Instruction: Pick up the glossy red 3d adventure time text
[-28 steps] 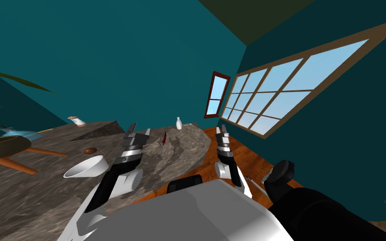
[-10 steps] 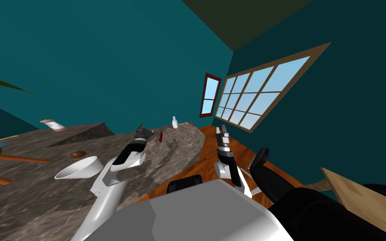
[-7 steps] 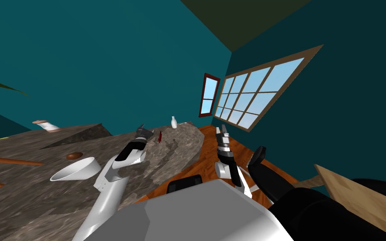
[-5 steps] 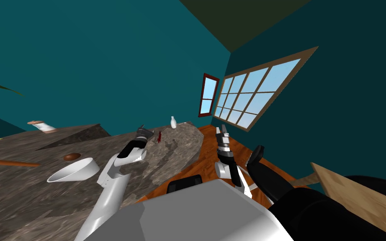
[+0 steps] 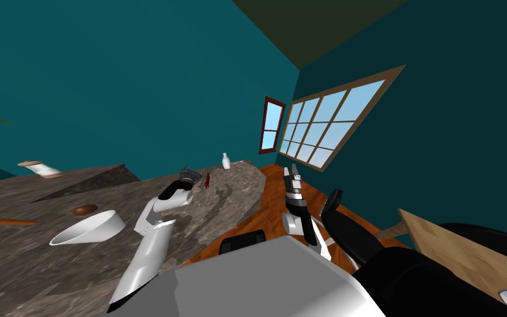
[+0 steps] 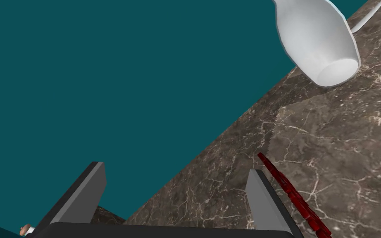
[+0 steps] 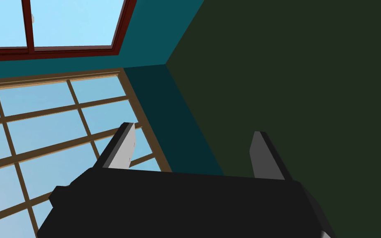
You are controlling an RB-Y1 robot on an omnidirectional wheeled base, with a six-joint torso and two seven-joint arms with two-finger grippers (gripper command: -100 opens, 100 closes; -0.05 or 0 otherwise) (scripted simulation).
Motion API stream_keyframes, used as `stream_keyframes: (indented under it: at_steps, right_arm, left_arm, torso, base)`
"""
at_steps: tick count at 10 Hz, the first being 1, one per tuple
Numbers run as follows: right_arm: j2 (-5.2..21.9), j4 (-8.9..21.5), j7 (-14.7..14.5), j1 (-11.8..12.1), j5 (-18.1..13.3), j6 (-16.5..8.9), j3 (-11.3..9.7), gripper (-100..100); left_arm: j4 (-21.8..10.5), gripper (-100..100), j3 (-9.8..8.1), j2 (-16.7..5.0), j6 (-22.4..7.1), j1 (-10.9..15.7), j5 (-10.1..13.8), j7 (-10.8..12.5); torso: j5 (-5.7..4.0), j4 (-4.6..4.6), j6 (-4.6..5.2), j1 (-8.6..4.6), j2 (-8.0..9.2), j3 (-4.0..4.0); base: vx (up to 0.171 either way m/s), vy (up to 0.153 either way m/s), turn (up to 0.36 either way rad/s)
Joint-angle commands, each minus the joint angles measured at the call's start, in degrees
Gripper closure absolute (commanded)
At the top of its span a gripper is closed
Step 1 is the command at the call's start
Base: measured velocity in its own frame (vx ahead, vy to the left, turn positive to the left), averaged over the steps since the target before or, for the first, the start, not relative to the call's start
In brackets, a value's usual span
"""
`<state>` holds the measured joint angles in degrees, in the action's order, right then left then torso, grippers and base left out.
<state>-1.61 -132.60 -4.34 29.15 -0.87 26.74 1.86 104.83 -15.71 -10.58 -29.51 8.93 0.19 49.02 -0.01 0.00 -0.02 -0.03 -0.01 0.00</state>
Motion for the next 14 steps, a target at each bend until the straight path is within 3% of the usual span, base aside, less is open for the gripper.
stream_keyframes:
  at_steps: [1, 2, 3, 4, 5, 6, 7, 8, 9, 10, 11, 12, 13, 14]
  right_arm:
    - [0.0, 0.0, 0.0, 0.0, 0.0, 0.0, 0.0, 0]
    - [0.0, 0.0, 0.0, 0.0, 0.0, 0.0, 0.0, 0]
    - [0.0, 0.0, 0.0, 0.0, 0.0, 0.0, 0.0, 0]
    - [0.0, 0.0, 0.0, 0.0, 0.0, 0.0, 0.0, 0]
    - [0.0, 0.0, 0.0, 0.0, 0.0, 0.0, 0.0, 0]
    - [0.0, 0.0, 0.0, 0.0, 0.0, 0.0, 0.0, 0]
    - [0.0, 0.0, 0.0, 0.0, 0.0, 0.0, 0.0, 0]
    - [0.0, 0.0, 0.0, 0.0, 0.0, 0.0, 0.0, 0]
    - [0.0, 0.0, 0.0, 0.0, 0.0, 0.0, 0.0, 0]
    - [0.0, 0.0, 0.0, 0.0, 0.0, 0.0, 0.0, 0]
    - [0.0, 0.0, 0.0, 0.0, 0.0, 0.0, 0.0, 0]
    - [0.0, 0.0, 0.0, 0.0, 0.0, 0.0, 0.0, 0]
    - [0.0, 0.0, 0.0, 0.0, 0.0, 0.0, 0.0, 0]
    - [0.0, 0.0, 0.0, 0.0, 0.0, 0.0, 0.0, 0]
  left_arm:
    - [-1.0, -100, -0.66, -0.3, -2.6, 0.9, 0.2, 1.6]
    - [-2.7, -100, -1.87, -0.1, -4.3, 2.7, -0.2, 4.0]
    - [-2.7, -100, -1.87, -0.1, -5.8, 2.7, -0.2, 4.0]
    - [-4.4, -100, -3.09, 0.0, -7.5, 4.4, -0.5, 6.4]
    - [-4.4, -100, -3.09, 0.0, -8.8, 4.4, -0.5, 6.4]
    - [-6.0, -100, -4.33, 0.1, -10.6, 6.1, -0.8, 8.7]
    - [-6.0, -100, -4.33, 0.1, -11.8, 6.1, -0.8, 8.7]
    - [-7.5, -100, -5.58, 0.1, -13.4, 7.7, -1.1, 11.0]
    - [-7.5, -100, -5.58, 0.1, -14.8, 7.7, -1.1, 11.0]
    - [-9.0, -100, -6.83, 0.2, -16.3, 9.2, -1.4, 13.2]
    - [-9.0, -100, -6.83, 0.2, -17.6, 9.2, -1.4, 13.2]
    - [-10.4, -100, -8.1, 0.2, -19.3, 10.6, -1.7, 15.3]
    - [-10.4, -100, -8.1, 0.2, -20.4, 10.6, -1.7, 15.3]
    - [-11.8, -100, -9.36, 0.2, -22.4, 12.0, -2.0, 17.3]
  torso:
    - [0.0, 0.0, 0.0, 0.0, 0.0, 0.0]
    - [0.0, 0.0, -0.02, 0.02, 0.0, 0.0]
    - [0.0, 0.0, 0.0, 0.0, -0.01, 0.0]
    - [0.0, 0.0, -0.02, 0.02, -0.01, -0.01]
    - [0.0, -0.01, -0.01, 0.0, -0.02, -0.01]
    - [0.0, -0.01, -0.02, 0.01, -0.02, -0.01]
    - [0.0, -0.01, -0.01, -0.01, -0.04, -0.02]
    - [0.0, -0.01, -0.02, 0.0, -0.04, -0.02]
    - [0.0, -0.01, -0.01, 0.0, -0.06, -0.03]
    - [0.0, -0.01, -0.03, 0.01, -0.05, -0.03]
    - [0.0, -0.02, -0.01, 0.0, -0.07, -0.04]
    - [0.0, -0.02, -0.03, 0.01, -0.06, -0.04]
    - [0.0, -0.02, -0.02, 0.0, -0.07, -0.04]
    - [0.0, -0.02, -0.03, 0.01, -0.07, -0.04]
  base:
    - [-0.003, -0.009, -0.026]
    - [-0.002, -0.011, -0.049]
    - [-0.001, -0.008, -0.028]
    - [0.004, -0.012, -0.045]
    - [0.004, -0.01, -0.026]
    - [0.008, -0.014, -0.04]
    - [0.008, -0.011, -0.025]
    - [0.012, -0.011, -0.045]
    - [0.012, -0.009, -0.023]
    - [0.016, -0.013, -0.035]
    - [0.016, -0.009, -0.02]
    - [0.017, -0.012, -0.034]
    - [0.017, -0.01, -0.018]
    - [0.025, -0.013, -0.037]
